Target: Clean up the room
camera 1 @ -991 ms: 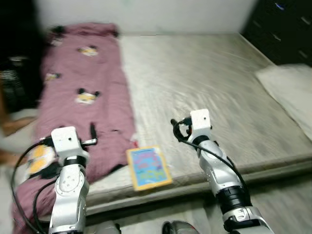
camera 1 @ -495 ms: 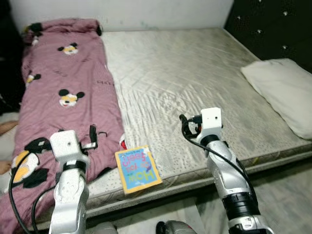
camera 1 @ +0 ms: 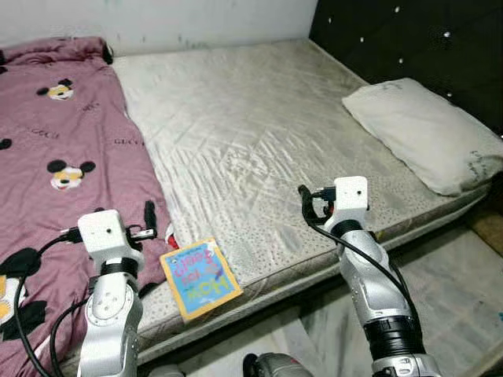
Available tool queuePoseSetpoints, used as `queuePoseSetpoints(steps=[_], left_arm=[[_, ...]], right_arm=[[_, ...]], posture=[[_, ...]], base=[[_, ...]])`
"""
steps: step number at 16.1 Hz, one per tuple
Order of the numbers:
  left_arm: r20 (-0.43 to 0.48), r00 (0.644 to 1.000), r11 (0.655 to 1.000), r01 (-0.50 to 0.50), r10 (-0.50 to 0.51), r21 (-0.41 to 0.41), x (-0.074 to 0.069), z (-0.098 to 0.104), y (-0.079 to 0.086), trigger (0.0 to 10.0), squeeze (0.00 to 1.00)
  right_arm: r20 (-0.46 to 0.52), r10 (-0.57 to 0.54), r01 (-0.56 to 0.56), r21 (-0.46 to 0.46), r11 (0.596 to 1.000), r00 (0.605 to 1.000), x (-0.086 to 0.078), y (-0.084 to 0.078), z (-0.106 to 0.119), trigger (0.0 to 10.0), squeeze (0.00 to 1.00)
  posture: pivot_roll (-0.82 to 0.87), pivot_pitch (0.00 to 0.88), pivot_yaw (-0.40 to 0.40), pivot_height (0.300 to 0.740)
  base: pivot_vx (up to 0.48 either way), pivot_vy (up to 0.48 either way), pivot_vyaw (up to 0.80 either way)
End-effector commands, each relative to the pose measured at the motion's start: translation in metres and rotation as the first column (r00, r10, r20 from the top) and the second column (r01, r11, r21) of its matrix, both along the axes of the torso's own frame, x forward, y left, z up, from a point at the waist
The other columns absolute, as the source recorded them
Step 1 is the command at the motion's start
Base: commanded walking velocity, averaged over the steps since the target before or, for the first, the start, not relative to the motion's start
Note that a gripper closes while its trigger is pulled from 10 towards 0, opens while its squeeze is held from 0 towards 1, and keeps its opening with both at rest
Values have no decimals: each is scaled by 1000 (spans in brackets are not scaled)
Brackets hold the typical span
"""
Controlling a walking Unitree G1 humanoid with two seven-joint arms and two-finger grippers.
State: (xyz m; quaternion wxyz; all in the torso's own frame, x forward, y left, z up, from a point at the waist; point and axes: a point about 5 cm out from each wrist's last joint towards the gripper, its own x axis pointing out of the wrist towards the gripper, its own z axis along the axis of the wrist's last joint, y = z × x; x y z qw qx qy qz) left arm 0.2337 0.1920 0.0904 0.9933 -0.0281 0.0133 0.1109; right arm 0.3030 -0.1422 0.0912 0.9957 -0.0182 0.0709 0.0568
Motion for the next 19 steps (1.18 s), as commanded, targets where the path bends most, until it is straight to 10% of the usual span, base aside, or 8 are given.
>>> queuePoseSetpoints(steps=[1, 19], left_arm=[[-1, 1000, 1000, 2, -2, -4, 0, 2, 0, 10000, 0], [-6, 1000, 999, -26, 26, -37, 2, 2, 1, 10000, 0]], right_arm=[[14, 2, -2, 1, 1000, 1000, 1, -1, 6, 10000, 0], [5, 36, -36, 0, 999, 999, 0, 3, 5, 10000, 0]], posture=[[15, 0, -63, 738], [8, 0, -66, 676]], base=[[0, 0, 0], [0, 0, 0]])
